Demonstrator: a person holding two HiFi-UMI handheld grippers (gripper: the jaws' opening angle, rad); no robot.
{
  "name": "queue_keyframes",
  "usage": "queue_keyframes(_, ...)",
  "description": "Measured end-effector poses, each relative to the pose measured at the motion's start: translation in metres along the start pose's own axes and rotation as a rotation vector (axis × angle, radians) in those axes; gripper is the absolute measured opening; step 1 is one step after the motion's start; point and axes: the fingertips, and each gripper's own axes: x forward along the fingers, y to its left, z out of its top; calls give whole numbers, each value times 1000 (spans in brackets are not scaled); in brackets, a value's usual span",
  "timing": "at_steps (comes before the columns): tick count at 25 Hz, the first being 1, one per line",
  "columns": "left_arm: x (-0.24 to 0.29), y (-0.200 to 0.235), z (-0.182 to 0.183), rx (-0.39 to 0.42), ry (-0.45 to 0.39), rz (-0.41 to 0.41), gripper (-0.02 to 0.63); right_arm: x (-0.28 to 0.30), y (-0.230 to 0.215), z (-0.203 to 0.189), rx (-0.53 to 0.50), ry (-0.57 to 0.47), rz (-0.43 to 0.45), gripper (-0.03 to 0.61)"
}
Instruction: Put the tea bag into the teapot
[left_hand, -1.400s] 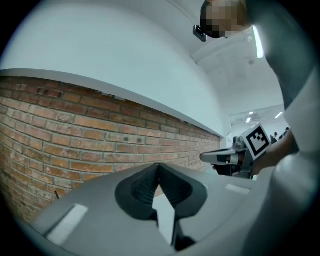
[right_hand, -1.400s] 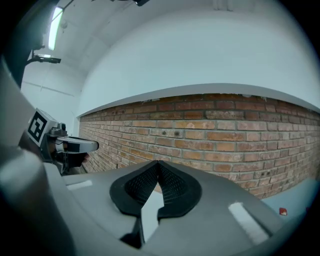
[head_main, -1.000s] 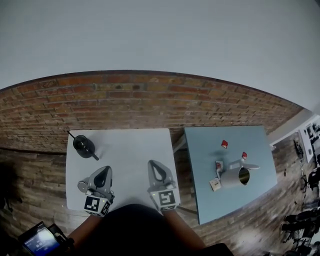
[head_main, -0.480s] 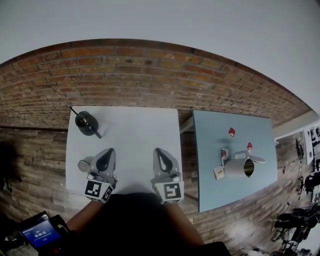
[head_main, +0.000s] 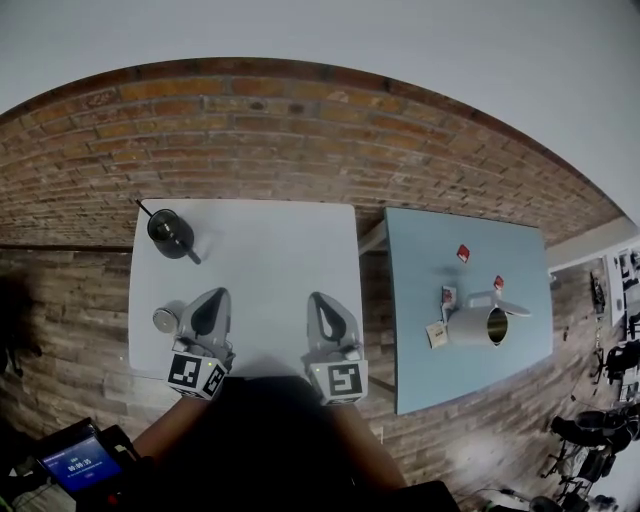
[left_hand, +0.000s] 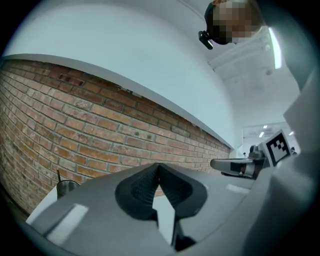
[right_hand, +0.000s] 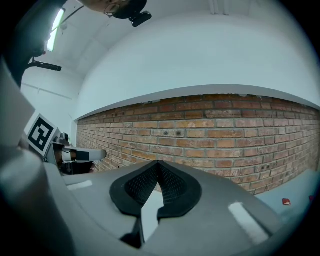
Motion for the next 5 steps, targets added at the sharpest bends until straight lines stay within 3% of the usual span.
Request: queue_keyframes(5, -2, -5, -6, 28, 5, -21, 0, -2, -1, -4, -2, 1, -4, 0)
